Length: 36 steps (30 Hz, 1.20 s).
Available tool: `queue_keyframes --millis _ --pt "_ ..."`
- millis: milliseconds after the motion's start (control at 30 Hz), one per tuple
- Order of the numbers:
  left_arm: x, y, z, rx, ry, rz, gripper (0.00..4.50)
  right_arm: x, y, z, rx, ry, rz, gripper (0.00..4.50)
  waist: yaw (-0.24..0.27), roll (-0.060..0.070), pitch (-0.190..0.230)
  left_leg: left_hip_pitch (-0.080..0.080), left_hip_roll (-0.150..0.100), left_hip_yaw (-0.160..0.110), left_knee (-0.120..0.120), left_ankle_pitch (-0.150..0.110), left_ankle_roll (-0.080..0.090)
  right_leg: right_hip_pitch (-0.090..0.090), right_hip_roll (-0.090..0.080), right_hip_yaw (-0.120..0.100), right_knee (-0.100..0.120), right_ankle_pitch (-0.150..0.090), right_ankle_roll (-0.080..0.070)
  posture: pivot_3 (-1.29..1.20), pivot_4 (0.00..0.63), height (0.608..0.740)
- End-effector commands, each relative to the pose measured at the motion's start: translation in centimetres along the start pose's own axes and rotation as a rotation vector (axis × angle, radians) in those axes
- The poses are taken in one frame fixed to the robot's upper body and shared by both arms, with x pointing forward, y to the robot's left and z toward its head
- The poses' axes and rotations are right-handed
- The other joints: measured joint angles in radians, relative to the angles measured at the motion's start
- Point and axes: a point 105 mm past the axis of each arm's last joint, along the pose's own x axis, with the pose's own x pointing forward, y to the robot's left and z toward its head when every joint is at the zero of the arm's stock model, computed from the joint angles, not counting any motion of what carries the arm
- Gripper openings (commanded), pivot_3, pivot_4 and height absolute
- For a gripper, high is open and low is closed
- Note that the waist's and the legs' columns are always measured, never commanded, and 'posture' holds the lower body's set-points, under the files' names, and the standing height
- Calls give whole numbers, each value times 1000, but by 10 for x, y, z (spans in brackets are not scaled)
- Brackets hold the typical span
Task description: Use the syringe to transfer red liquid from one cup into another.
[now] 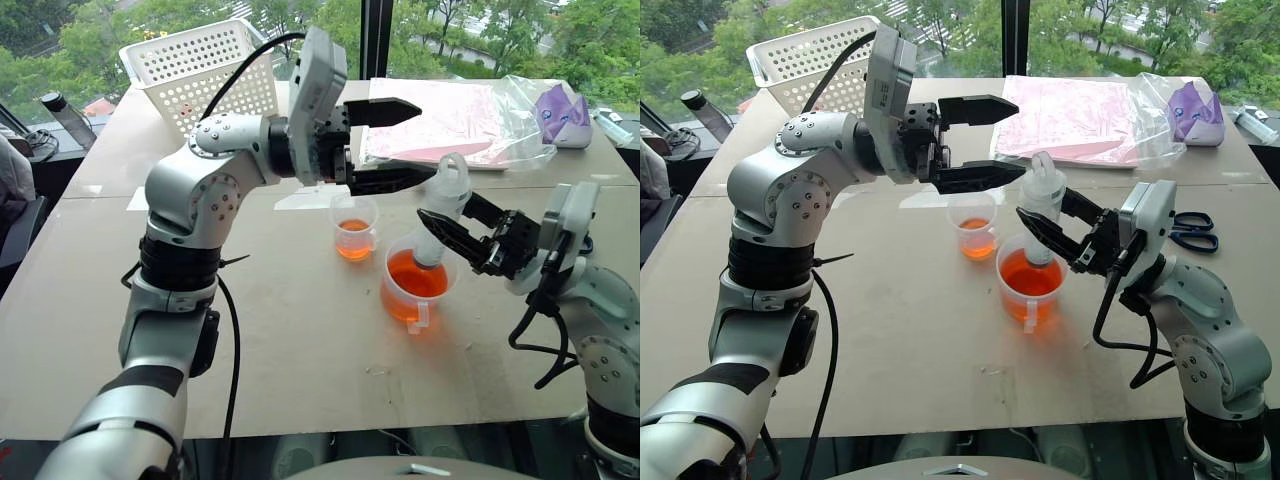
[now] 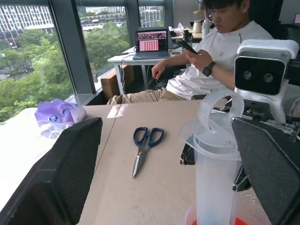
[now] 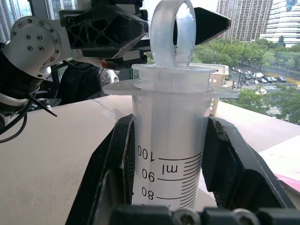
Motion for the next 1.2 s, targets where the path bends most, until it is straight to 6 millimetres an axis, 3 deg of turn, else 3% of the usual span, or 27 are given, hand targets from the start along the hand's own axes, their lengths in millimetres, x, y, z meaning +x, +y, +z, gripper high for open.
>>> queue_keyframes --millis 33,133,267,467,533,1200 --pt "10 -2 13 57 -16 -32 4481 2 2 7 -46 -31 5 1503 1 0 0 0 0 0 0 0 0 0 0 0 0 0 0 0 150 740" --pt "13 -4 12 65 -15 -43 4481 2 2 7 -52 -28 4 1503 1 0 0 0 0 0 0 0 0 0 0 0 0 0 0 0 150 740" --pt "19 -4 14 57 -34 -44 3586 2 1 6 -59 -25 -1 1503 1 0 0 0 0 0 0 0 0 0 0 0 0 0 0 0 150 740" --pt "24 -7 10 54 -29 -51 759 4 1 5 -61 -28 -8 1503 0 0 0 0 0 0 0 0 0 0 0 0 0 0 0 0 150 740" --pt "26 -10 10 49 -30 -65 118 4 1 5 -59 -30 -14 1503 0 0 0 0 0 0 1 0 0 0 0 0 0 0 0 0 150 740" --pt "28 -10 17 38 -67 -36 118 2 6 -8 -15 -2 -14 1503 1 0 0 0 0 0 1 0 0 0 0 0 1 0 0 0 150 740"
